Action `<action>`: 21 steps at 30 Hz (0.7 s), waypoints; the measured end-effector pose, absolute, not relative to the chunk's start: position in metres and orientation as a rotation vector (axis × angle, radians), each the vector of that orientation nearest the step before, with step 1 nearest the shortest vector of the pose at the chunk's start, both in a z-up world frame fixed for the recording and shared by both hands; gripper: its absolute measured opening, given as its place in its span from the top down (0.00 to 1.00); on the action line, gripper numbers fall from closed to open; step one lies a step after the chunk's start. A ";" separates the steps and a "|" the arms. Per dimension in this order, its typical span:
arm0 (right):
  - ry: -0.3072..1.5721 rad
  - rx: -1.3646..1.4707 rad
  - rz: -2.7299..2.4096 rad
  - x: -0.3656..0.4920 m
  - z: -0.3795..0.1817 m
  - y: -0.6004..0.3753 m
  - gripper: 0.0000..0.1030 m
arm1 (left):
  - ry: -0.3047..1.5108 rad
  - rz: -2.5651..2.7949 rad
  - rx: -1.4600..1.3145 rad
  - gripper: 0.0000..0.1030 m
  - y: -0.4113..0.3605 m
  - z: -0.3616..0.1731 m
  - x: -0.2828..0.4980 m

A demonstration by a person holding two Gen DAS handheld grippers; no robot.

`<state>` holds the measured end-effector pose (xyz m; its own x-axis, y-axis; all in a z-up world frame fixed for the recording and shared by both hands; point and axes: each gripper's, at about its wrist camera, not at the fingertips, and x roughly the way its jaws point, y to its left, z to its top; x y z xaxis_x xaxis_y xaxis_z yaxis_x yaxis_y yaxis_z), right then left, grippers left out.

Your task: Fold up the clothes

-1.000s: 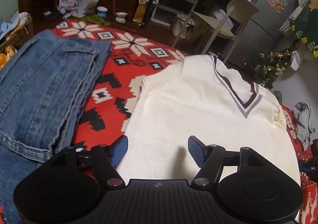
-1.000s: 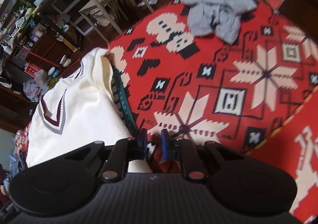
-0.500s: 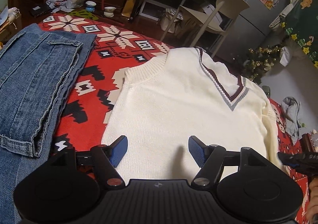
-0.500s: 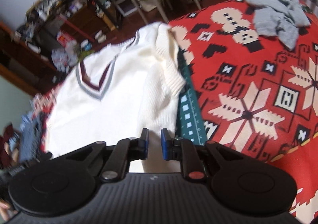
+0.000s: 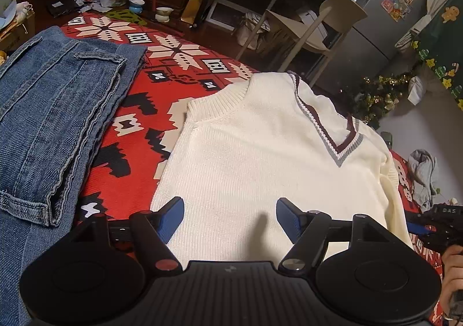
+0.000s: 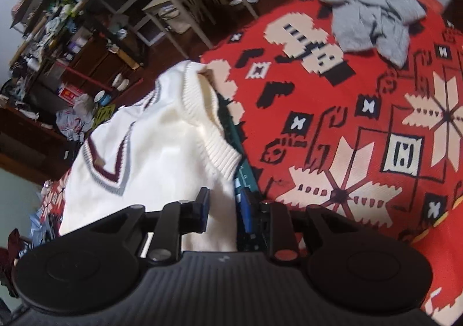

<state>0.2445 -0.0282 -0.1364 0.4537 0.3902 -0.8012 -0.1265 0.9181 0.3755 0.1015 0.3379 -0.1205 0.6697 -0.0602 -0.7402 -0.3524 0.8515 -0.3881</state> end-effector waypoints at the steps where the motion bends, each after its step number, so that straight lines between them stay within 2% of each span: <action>1: 1.054 0.281 0.317 0.246 -0.137 -0.028 0.75 | 0.829 0.174 -0.541 0.31 0.338 -0.121 0.102; 3: 1.052 0.285 0.303 0.249 -0.139 -0.027 0.76 | 0.827 0.173 -0.535 0.31 0.337 -0.121 0.102; 4: 1.051 0.287 0.295 0.251 -0.140 -0.027 0.82 | 0.827 0.173 -0.529 0.30 0.336 -0.121 0.102; 5: 1.049 0.289 0.288 0.253 -0.141 -0.026 0.95 | 0.827 0.173 -0.522 0.30 0.335 -0.121 0.103; 13: 0.971 0.174 0.093 0.261 -0.131 -0.039 0.98 | 0.830 0.172 -0.475 0.31 0.330 -0.122 0.104; 21: 0.956 0.291 0.061 0.272 -0.136 -0.077 0.97 | 0.827 0.167 -0.497 0.31 0.334 -0.122 0.103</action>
<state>0.2721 -0.0774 -0.1360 0.5784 0.1790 -0.7959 0.0768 0.9593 0.2716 0.1031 0.3340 -0.1219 0.6717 -0.0482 -0.7392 -0.3307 0.8734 -0.3575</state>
